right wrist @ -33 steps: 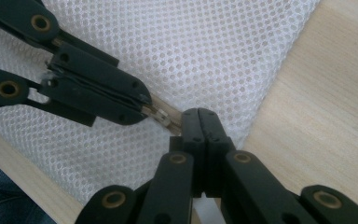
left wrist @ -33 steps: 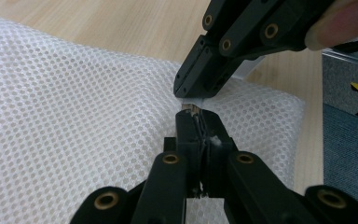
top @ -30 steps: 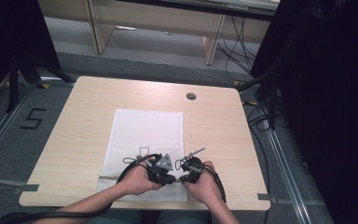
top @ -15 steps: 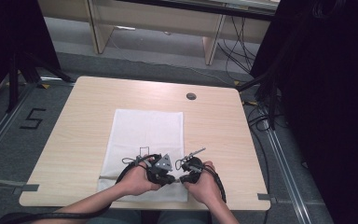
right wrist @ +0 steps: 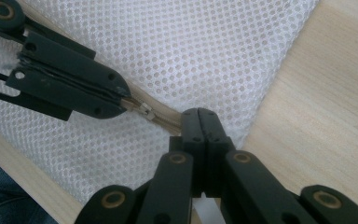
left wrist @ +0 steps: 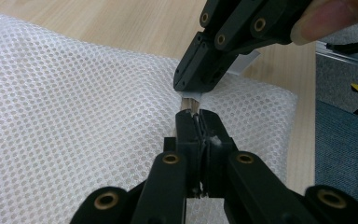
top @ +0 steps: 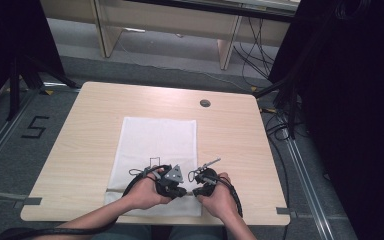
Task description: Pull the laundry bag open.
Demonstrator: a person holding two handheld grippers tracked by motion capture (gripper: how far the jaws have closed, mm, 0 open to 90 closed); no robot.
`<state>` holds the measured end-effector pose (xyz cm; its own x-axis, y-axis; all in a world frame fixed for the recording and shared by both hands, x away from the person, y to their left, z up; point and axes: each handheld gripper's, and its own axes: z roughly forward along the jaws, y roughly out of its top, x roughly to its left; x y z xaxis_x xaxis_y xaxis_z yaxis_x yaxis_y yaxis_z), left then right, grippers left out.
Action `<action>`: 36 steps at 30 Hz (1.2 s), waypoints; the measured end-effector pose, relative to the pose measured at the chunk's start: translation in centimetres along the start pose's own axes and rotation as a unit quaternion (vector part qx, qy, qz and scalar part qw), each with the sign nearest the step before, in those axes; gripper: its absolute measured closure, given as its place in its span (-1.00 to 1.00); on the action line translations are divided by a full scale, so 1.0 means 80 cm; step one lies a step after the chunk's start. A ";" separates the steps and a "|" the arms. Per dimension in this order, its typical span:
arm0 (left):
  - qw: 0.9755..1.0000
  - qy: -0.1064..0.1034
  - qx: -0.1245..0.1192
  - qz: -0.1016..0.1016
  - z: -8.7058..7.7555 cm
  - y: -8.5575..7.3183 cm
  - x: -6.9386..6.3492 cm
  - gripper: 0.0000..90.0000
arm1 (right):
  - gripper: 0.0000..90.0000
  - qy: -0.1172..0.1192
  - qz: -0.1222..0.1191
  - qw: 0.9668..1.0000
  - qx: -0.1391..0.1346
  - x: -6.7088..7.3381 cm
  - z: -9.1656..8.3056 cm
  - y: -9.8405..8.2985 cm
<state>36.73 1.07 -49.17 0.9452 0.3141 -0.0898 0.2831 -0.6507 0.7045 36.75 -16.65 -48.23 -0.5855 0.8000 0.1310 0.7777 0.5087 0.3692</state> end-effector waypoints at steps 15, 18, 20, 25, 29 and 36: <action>1.000 0.001 -0.007 -0.012 -0.004 -0.003 -0.001 0.94 | 1.00 0.006 0.001 1.000 -0.001 -0.002 0.000 0.000; 1.000 0.001 -0.006 -0.006 -0.005 -0.003 0.000 0.94 | 1.00 0.006 0.009 1.000 0.002 -0.001 -0.001 -0.001; 1.000 0.001 -0.006 -0.012 -0.007 -0.004 0.000 0.94 | 1.00 0.006 0.009 1.000 0.002 -0.001 -0.001 -0.001; 1.000 -0.001 -0.003 -0.001 -0.010 -0.005 0.003 0.94 | 1.00 0.006 0.009 1.000 0.002 -0.001 -0.001 -0.001; 1.000 0.000 -0.006 -0.012 -0.011 -0.006 0.001 0.94 | 1.00 0.006 0.010 1.000 0.001 -0.001 -0.001 -0.001; 1.000 0.000 -0.010 -0.010 -0.012 -0.007 0.001 0.94 | 1.00 0.006 0.011 1.000 0.001 -0.001 -0.001 -0.001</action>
<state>36.54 2.09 -48.90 0.9395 0.3264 -0.1037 0.2983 -0.6310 0.7161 36.72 -16.75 -48.23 -0.5713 0.8069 0.1501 0.7906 0.4920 0.3645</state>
